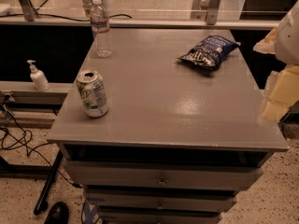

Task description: Move blue chip bag near 7up can

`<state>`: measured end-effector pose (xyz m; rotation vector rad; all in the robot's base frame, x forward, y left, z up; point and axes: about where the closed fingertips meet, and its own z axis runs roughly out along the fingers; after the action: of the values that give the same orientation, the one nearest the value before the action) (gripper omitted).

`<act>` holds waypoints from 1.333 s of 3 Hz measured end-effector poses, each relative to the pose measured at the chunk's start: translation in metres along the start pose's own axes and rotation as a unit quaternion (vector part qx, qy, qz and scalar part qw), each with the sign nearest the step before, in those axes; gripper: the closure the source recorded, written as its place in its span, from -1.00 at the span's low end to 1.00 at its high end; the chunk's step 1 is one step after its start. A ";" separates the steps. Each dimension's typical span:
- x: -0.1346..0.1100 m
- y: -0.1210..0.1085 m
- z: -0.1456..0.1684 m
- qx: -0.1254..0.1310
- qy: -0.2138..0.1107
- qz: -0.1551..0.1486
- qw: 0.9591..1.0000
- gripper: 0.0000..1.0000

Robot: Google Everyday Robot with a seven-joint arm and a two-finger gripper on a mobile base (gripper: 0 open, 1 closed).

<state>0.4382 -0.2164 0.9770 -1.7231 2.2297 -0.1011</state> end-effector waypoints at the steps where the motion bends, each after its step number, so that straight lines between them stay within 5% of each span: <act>1: 0.000 0.000 0.000 0.000 0.000 0.000 1.000 -1.00; 2: 0.000 -0.012 0.013 0.019 -0.016 -0.002 1.000 -1.00; 4: -0.003 -0.093 0.068 0.094 -0.077 -0.021 0.992 -1.00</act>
Offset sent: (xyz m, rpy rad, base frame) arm 0.0458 -0.0058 -0.0329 0.0618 -0.1190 0.0125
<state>0.5452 -0.2290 0.9363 -1.6200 2.0046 -0.1757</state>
